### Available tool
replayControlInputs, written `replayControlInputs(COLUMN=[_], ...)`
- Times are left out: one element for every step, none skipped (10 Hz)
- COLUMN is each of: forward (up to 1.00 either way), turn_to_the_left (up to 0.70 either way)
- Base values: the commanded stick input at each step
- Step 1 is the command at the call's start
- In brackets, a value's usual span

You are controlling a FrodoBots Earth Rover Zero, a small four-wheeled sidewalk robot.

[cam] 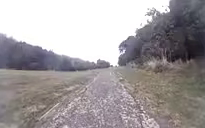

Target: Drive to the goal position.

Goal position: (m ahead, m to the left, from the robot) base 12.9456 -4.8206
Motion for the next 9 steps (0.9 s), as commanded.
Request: replayControlInputs(forward=[0.45,0.45,0.45,0.45,0.45,0.45,0.45,0.45,0.45], turn_to_the_left=[0.00,0.00,0.00,0.00,0.00,0.00,0.00,0.00,0.00])
